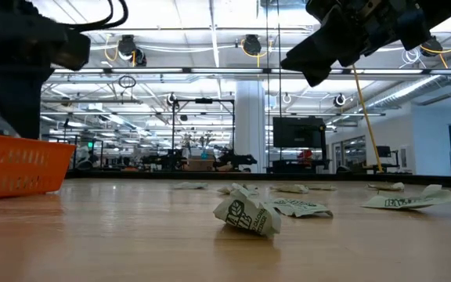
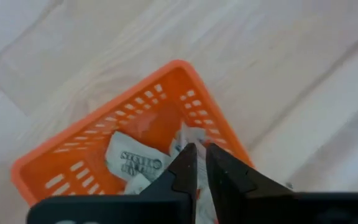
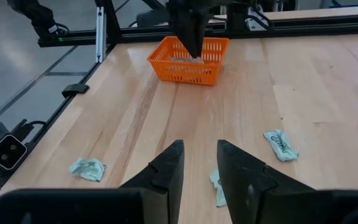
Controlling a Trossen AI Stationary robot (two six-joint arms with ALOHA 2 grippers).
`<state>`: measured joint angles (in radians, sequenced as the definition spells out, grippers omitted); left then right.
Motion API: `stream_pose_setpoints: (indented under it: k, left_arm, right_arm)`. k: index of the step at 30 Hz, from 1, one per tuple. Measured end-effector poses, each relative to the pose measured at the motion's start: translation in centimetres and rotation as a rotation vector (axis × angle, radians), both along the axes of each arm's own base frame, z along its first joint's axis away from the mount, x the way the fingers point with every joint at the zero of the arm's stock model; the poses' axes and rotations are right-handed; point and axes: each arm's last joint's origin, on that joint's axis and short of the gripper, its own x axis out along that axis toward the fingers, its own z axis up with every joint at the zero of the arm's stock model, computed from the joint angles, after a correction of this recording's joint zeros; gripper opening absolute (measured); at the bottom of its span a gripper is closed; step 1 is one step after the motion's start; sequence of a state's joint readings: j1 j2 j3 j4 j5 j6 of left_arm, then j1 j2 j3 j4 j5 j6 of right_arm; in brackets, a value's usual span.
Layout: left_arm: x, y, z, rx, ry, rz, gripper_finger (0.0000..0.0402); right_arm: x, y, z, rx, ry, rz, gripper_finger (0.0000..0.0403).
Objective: Pick and place Stevia / Truvia into bins
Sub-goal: Put the white stevia packet into the orange bin
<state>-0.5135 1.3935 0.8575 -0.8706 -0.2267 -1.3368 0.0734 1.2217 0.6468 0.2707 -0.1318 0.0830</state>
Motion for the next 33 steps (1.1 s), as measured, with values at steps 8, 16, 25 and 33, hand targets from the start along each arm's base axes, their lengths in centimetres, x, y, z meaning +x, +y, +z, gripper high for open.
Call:
stream_pose_setpoints:
  k: [8,16,25,33]
  left_arm:
    - [0.2,1.8,4.4,0.018,-0.182,-0.085,0.0004]
    - [2.5,4.7,6.3,0.312,-0.382,-0.186,0.0049]
    - [7.5,7.0,2.5,0.416,-0.316,-0.291,0.0092]
    - [10.1,9.4,-3.5,0.362,-0.136,-0.216,0.0095]
  right_arm:
    - [0.0,0.0,0.1,-0.024,-0.014,0.010,0.0089]
    - [0.0,-0.1,0.1,-0.026,-0.016,0.007,0.0089]
    - [0.0,-0.1,0.1,-0.046,-0.020,0.013,0.0089]
    - [0.0,-0.1,0.1,-0.046,-0.018,0.013,0.0089]
